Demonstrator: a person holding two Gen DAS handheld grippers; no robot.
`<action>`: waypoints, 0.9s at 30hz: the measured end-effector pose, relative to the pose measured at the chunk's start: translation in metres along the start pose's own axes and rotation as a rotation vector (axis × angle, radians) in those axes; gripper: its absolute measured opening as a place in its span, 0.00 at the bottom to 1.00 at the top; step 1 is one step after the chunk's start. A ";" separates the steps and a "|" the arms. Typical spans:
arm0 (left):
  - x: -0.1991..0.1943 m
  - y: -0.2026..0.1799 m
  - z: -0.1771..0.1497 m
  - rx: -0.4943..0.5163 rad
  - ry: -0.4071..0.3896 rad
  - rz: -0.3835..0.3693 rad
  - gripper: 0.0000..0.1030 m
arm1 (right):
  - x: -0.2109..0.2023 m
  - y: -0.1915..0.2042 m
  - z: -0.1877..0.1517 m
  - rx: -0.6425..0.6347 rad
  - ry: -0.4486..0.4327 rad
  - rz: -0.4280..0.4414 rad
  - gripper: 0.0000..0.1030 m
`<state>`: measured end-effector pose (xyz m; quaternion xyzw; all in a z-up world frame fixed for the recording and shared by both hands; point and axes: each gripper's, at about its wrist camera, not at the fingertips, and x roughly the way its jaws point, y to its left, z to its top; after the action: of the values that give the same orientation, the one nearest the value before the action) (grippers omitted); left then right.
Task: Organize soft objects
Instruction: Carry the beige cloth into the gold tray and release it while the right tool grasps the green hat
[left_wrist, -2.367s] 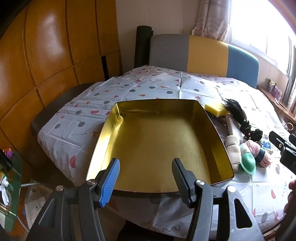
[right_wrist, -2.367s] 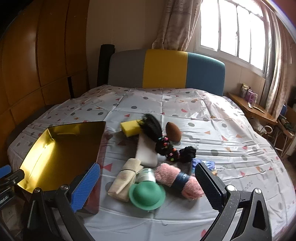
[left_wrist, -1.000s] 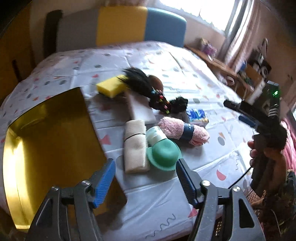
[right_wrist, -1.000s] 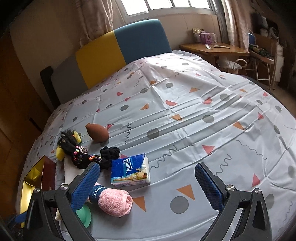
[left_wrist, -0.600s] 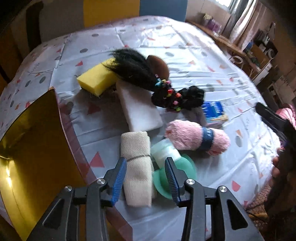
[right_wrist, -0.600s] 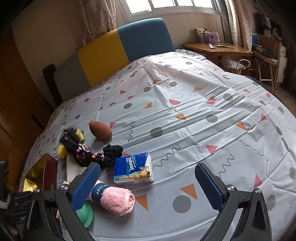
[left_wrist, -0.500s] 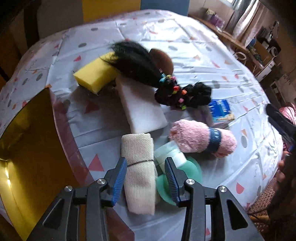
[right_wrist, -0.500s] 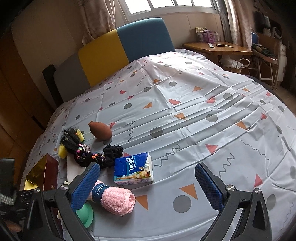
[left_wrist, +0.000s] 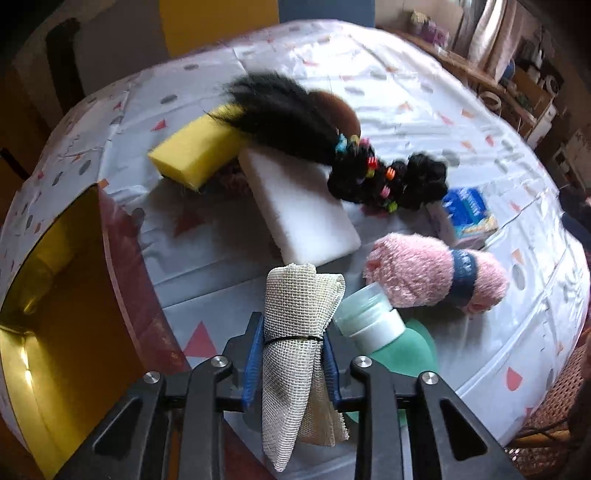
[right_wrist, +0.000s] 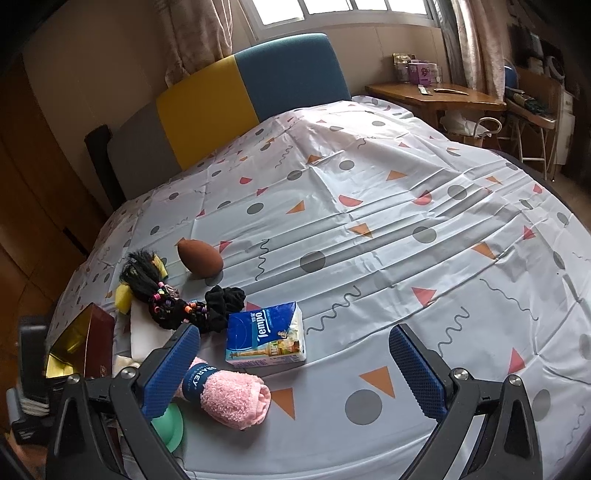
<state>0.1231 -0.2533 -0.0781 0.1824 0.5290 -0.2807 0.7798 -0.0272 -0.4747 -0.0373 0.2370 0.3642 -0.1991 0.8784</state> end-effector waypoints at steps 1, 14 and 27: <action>-0.007 0.002 -0.002 -0.010 -0.027 -0.012 0.27 | 0.001 0.000 0.000 -0.004 0.003 0.001 1.00; -0.100 0.071 -0.059 -0.212 -0.276 -0.157 0.28 | 0.018 0.077 -0.034 -0.284 0.227 0.339 0.84; -0.089 0.214 -0.105 -0.529 -0.222 0.000 0.29 | 0.067 0.150 -0.085 -0.499 0.414 0.323 0.80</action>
<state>0.1572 -0.0040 -0.0371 -0.0592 0.4954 -0.1512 0.8534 0.0486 -0.3173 -0.0991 0.1051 0.5294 0.0895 0.8371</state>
